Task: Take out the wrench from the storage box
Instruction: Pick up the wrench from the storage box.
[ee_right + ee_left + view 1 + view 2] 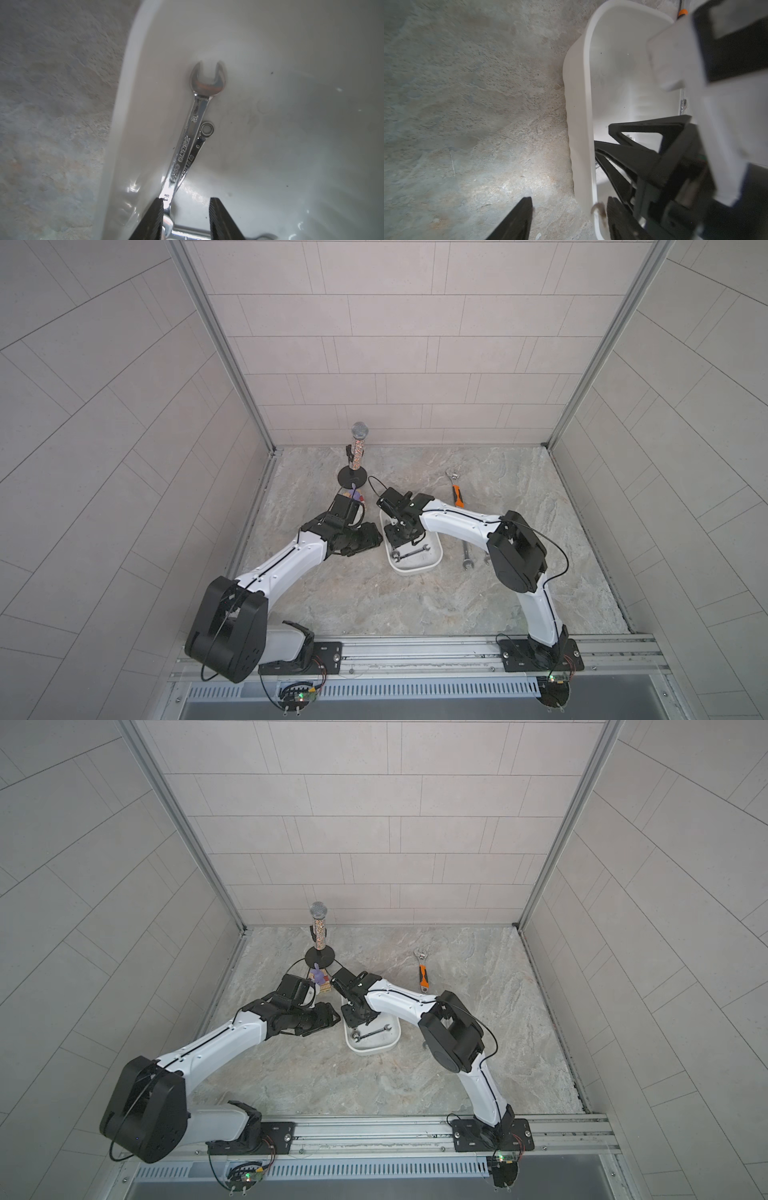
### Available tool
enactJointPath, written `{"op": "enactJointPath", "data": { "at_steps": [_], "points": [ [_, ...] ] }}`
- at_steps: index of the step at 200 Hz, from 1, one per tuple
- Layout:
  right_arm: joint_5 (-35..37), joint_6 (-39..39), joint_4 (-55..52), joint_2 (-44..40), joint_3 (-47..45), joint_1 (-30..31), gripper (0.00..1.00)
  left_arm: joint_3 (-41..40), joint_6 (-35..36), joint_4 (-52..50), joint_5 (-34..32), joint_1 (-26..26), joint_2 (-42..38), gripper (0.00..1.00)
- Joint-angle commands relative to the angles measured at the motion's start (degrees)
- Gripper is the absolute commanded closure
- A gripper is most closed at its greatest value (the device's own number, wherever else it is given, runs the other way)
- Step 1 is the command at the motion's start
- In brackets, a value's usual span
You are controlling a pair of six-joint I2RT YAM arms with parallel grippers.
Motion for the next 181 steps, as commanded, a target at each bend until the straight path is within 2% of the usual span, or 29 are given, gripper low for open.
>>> {"op": "enactJointPath", "data": {
  "at_steps": [1,41,80,181],
  "points": [
    [-2.6,0.5,0.5,0.9,2.4,-0.2,0.59,-0.5,0.1,0.0,-0.3,0.1,-1.0,0.36],
    [-2.4,0.4,0.6,3.8,3.9,-0.3,0.58,-0.3,0.1,0.3,-0.1,0.1,-0.4,0.36],
    [0.9,-0.4,-0.5,6.2,5.8,-0.5,0.58,-0.3,0.1,0.5,-0.3,0.1,-0.3,0.36],
    [-1.4,0.7,0.7,7.2,4.1,-2.3,0.8,-0.2,0.1,0.5,-0.2,0.2,-0.3,0.36]
  ]
}}
